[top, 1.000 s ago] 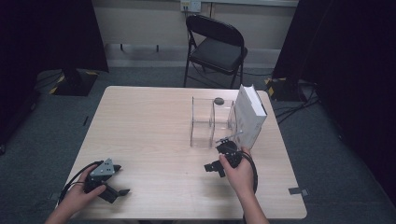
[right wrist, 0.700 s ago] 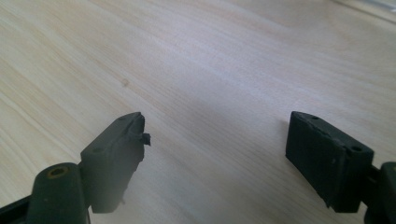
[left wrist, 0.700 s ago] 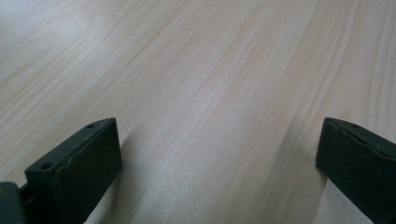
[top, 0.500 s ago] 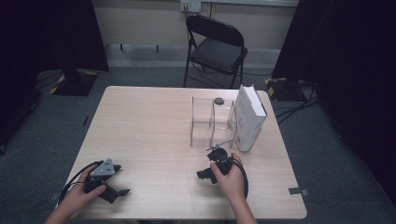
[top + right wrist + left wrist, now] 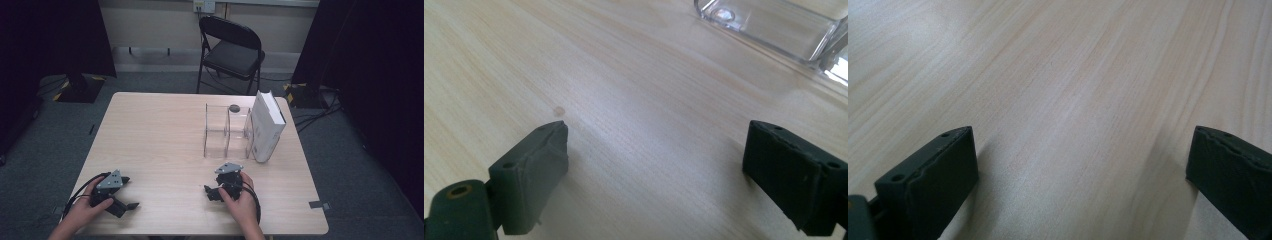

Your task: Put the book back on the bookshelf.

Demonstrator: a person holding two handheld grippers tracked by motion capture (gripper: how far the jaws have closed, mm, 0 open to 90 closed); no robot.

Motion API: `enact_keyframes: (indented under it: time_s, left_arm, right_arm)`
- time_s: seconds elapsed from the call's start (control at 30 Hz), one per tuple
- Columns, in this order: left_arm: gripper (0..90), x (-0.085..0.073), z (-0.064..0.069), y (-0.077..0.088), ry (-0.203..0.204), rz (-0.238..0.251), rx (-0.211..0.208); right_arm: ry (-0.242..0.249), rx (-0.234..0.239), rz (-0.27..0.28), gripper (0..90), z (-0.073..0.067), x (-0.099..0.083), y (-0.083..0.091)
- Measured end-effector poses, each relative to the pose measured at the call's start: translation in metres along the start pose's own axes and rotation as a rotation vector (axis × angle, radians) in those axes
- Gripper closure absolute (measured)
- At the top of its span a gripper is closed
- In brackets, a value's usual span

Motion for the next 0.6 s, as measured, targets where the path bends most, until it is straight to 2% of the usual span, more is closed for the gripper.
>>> enact_keyframes:
  time_s: [0.07,0.6]
  left_arm:
    - [0.0,0.0002,0.0002,-0.0002,0.004,0.003,0.000]
    - [0.0,-0.0002,0.0001,0.0003,0.003,-0.005,0.001]
  right_arm:
    - [0.006,0.004,0.022,10.3,0.0004,-0.0007,-0.0004]
    - [0.009,0.009,0.022,10.3,0.0004,-0.0009,-0.0002]
Point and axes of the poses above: each handheld gripper's, and its own axes: y roughly backward along the jaws, x roughly out of its top, z roughly to its right, the point moved 7 cm from there along -y, roughly forward along the jaws, and after that the axes turned 8 degrees about -z, right-handed, at the moved point
